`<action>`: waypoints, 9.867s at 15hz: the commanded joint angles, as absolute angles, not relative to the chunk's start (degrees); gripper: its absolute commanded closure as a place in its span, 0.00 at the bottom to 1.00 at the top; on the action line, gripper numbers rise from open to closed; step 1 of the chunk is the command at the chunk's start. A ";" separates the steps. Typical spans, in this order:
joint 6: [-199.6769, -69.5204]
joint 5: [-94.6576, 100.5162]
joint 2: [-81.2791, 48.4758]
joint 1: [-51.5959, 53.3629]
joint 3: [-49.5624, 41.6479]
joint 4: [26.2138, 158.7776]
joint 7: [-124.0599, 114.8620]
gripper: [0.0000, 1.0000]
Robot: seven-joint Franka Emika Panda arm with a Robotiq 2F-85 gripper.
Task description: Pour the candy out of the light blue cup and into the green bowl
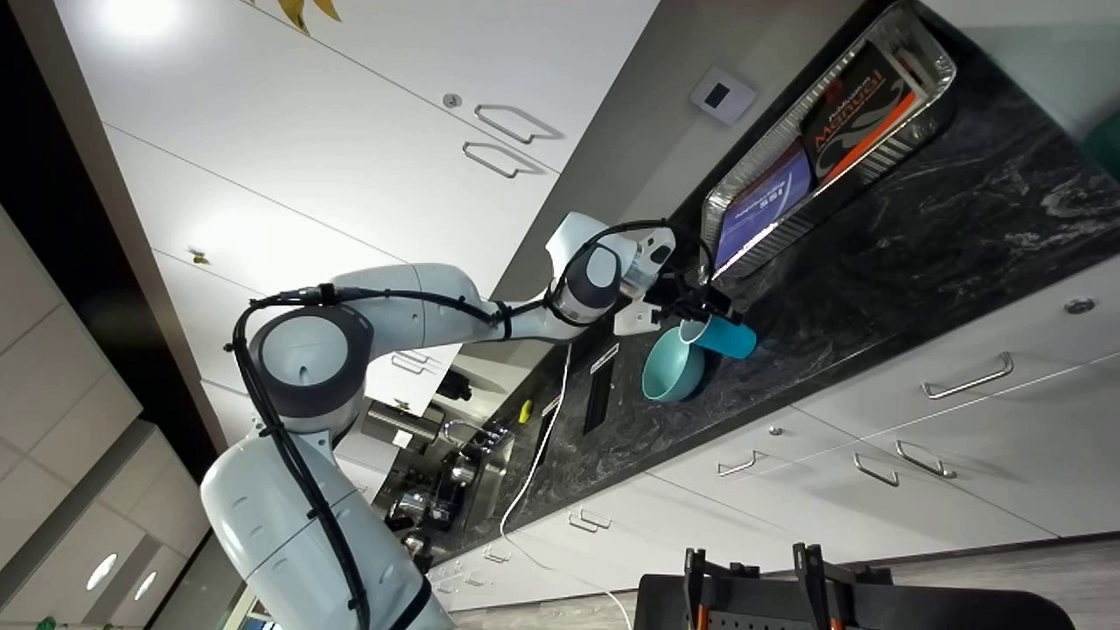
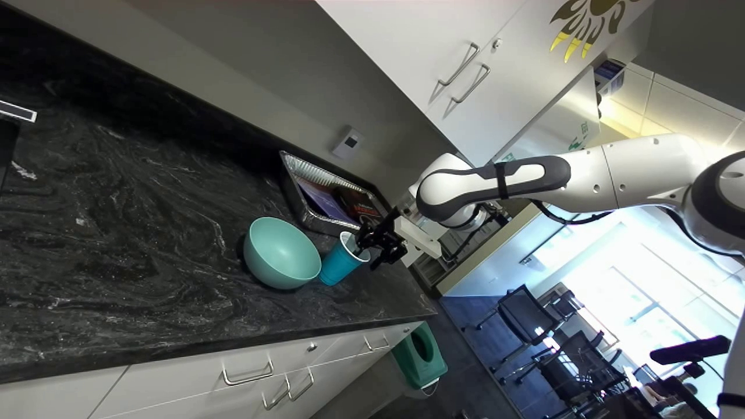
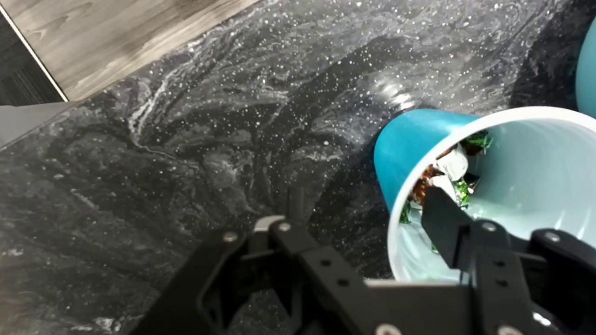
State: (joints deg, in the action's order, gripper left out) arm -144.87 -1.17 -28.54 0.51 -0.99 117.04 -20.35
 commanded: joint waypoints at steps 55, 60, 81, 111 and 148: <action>-115.45 47.01 -31.46 24.57 0.34 102.90 -63.17 0.99; -104.24 52.80 -34.77 27.39 1.55 99.26 -71.20 0.99; -73.44 66.68 -55.83 32.75 4.65 77.84 -74.06 0.99; -55.93 76.69 -72.85 37.79 1.52 58.07 -60.41 0.99; -87.75 54.27 -42.68 11.08 19.60 84.93 -68.69 0.99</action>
State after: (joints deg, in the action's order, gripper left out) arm -80.82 57.04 -50.83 16.14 17.12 73.64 -64.82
